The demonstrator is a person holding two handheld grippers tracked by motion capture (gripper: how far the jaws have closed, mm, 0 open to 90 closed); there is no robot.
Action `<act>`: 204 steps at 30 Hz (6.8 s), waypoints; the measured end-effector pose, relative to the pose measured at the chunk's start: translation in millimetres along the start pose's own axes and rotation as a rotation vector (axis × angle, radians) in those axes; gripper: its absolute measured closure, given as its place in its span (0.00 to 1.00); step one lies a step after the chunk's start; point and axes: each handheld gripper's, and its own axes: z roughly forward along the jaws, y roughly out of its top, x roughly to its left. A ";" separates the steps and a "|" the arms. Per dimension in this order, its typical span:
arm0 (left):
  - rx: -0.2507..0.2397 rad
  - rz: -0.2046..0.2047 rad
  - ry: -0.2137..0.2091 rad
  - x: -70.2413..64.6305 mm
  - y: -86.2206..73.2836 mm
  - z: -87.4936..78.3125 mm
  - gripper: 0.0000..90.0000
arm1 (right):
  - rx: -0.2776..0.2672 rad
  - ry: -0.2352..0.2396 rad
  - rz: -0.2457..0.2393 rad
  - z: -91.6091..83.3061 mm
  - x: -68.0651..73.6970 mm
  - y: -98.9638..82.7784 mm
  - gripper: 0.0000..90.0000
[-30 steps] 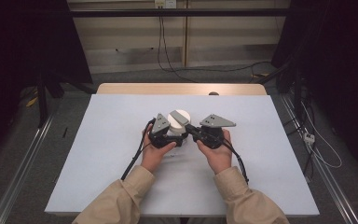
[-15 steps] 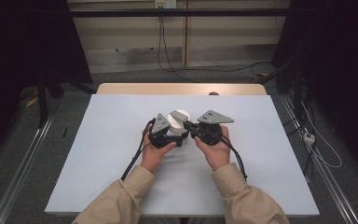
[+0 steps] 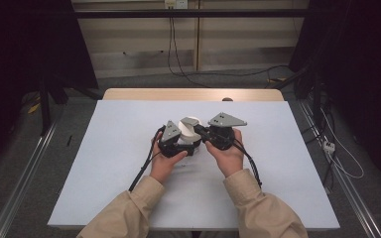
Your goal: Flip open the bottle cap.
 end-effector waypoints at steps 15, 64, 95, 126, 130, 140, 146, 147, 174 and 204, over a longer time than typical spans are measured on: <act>-0.001 -0.003 -0.002 0.3 -0.1 0.1 0.21 | -0.008 -0.006 -0.017 9.5 1.3 14.0 1.00; -0.004 0.000 0.002 0.5 -0.1 0.3 0.21 | -0.009 -0.036 -0.059 31.6 1.6 33.8 1.00; -0.006 -0.005 0.001 -0.3 -0.2 0.9 0.21 | 0.015 -0.038 -0.084 53.5 0.4 32.9 1.00; -0.011 -0.023 0.001 0.5 -0.4 1.0 0.21 | 0.032 -0.038 -0.077 65.9 -3.0 31.4 1.00; -0.003 -0.016 0.000 1.5 -0.4 0.5 0.21 | 0.032 -0.040 -0.076 66.5 -2.8 32.0 1.00; -0.010 -0.020 0.013 -0.4 -0.4 1.1 0.21 | 0.029 -0.040 -0.071 68.9 -2.2 33.9 1.00; -0.001 -0.008 0.011 0.1 -0.3 0.7 0.21 | 0.032 -0.039 -0.074 70.0 -2.5 33.9 1.00; -0.006 -0.015 0.012 -0.2 -0.4 0.9 0.21 | 0.034 -0.038 -0.075 70.2 -2.5 34.1 1.00; -0.005 -0.015 0.012 -0.1 -0.4 1.0 0.21 | 0.045 -0.031 -0.073 79.0 -4.4 35.9 1.00; 0.002 -0.006 0.013 -0.1 -0.4 0.7 0.21 | 0.079 -0.019 -0.047 87.8 -6.1 34.7 1.00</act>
